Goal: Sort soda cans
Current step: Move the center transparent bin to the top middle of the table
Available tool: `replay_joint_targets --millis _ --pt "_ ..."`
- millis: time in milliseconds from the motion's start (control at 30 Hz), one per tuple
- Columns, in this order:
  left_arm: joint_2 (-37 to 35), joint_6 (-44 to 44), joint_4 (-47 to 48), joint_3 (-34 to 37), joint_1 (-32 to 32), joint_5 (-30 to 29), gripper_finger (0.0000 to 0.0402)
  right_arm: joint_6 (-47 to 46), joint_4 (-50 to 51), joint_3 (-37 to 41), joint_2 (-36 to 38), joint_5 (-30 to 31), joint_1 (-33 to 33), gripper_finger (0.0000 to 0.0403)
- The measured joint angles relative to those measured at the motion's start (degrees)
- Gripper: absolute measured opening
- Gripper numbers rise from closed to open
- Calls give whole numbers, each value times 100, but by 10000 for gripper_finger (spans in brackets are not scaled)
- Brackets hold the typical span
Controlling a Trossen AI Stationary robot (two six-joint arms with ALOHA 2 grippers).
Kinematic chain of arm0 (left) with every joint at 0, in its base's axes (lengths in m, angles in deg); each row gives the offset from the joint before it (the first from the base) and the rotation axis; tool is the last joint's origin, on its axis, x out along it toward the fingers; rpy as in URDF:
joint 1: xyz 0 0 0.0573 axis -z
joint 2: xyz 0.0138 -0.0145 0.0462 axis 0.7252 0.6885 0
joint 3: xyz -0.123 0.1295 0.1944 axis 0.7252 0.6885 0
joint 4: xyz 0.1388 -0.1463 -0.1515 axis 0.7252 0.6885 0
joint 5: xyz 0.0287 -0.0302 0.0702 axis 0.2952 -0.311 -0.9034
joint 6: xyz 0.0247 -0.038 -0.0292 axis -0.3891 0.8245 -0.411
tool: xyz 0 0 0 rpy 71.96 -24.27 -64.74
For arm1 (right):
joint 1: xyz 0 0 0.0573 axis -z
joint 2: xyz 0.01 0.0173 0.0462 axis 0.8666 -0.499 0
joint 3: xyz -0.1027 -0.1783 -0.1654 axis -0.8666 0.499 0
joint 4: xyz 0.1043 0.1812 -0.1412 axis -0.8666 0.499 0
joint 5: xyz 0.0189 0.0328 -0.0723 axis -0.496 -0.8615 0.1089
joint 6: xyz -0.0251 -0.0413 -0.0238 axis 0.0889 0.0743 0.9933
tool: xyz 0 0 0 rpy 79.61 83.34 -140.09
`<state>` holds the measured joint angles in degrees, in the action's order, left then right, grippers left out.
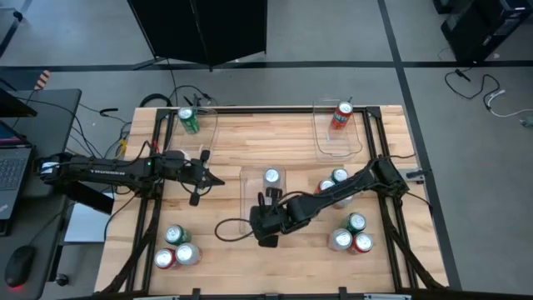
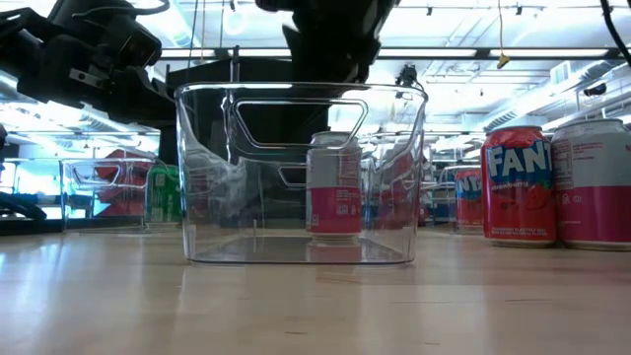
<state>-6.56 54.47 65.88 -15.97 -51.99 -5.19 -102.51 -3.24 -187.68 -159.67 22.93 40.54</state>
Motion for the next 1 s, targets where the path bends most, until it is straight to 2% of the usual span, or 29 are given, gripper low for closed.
replay_joint_targets --millis 167,367,467,633,733,900,1000 --pt "2 3 -4 0 0 -2 2 24 -53 7 182 23 33 0" --pt "0 7 -6 0 0 -2 2 168 -686 -2 336 -1158 -268 0" --pt "1 7 -11 0 0 -4 2 101 -785 8 279 -1463 -428 0" --pt "0 7 -27 0 0 -7 2 -201 -689 29 182 -1447 -564 0" --pt "0 26 -26 0 0 -46 2 -346 -629 114 186 -1222 -549 0" --pt "0 74 -14 0 0 -48 2 -444 -312 188 195 -1134 -359 0" --pt "0 74 2 0 0 -48 2 -357 -216 211 188 -845 -216 0"
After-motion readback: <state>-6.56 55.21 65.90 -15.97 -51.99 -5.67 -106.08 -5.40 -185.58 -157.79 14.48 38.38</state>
